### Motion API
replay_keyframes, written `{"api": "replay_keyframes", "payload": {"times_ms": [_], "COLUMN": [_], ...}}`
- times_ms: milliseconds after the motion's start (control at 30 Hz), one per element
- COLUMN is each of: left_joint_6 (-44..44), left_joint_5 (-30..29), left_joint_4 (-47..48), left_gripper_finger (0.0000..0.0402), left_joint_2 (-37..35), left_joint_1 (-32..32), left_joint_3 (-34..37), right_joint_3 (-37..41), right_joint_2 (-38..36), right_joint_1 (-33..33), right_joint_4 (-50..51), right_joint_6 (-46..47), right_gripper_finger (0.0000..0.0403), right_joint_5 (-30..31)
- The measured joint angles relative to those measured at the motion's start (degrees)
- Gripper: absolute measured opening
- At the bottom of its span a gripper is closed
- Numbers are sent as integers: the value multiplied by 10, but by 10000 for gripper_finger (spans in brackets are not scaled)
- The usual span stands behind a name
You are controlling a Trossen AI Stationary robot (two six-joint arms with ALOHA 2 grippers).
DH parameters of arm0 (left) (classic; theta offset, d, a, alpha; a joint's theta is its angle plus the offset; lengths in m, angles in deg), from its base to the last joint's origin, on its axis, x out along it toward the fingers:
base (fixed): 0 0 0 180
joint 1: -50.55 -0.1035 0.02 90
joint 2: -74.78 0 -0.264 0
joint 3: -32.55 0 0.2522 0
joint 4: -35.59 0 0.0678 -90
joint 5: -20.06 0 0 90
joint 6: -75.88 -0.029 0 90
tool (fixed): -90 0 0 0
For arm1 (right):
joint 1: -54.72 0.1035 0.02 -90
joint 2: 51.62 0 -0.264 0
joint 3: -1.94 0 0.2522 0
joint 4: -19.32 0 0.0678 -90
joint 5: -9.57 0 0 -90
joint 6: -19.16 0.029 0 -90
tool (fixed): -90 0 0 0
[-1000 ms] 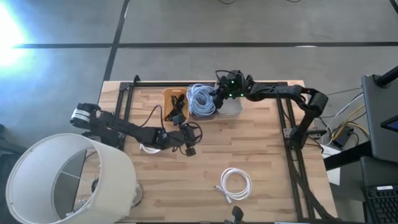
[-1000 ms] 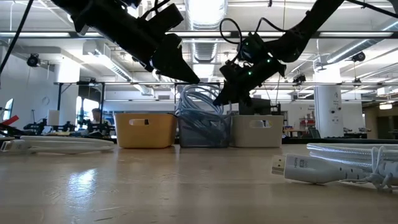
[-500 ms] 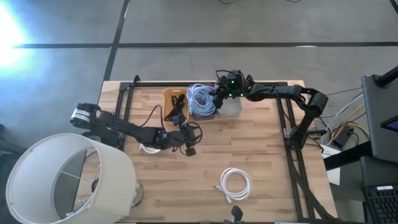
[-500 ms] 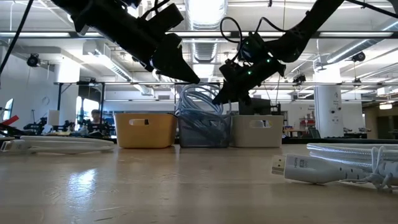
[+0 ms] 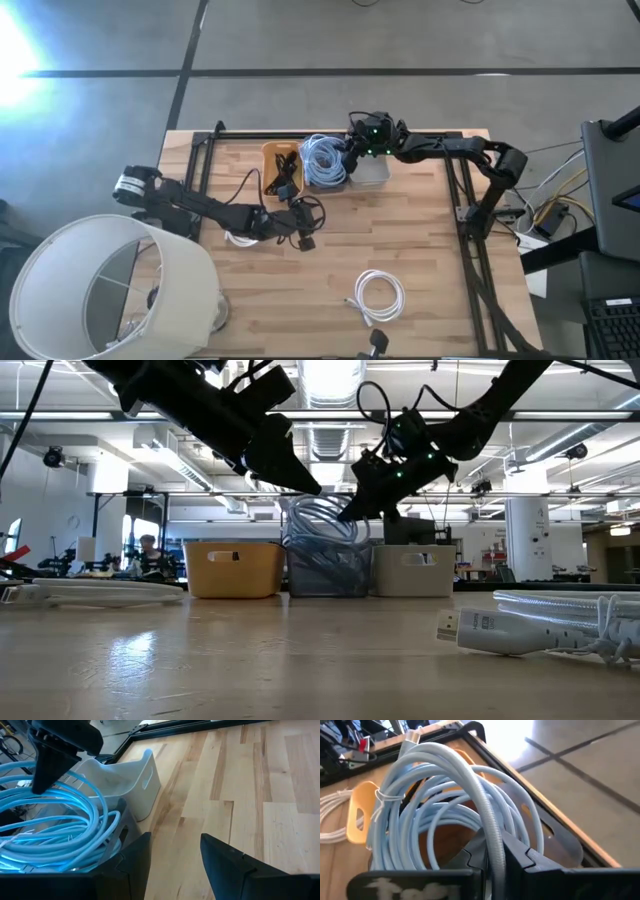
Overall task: Pick & Place USB Port
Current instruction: Put the blue hdmi cable into the black bin
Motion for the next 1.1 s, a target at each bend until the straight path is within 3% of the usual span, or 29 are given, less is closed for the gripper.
{"api": "replay_keyframes", "payload": {"times_ms": [133,233,767,1100], "left_joint_6": [0,0,16,18], "left_joint_5": [0,0,0,0], "left_joint_4": [0,0,0,0], "left_gripper_finger": [174,174,174,174], "left_joint_2": [0,0,0,0], "left_joint_1": [0,0,0,-1], "left_joint_3": [0,0,0,0], "right_joint_3": [0,0,-18,-2], "right_joint_2": [0,0,-1,-1], "right_joint_1": [0,0,14,18], "right_joint_4": [-4,-3,-4,1], "right_joint_6": [-39,-19,-18,-19], "right_gripper_finger": [29,36,159,183], "right_joint_5": [7,10,11,27]}}
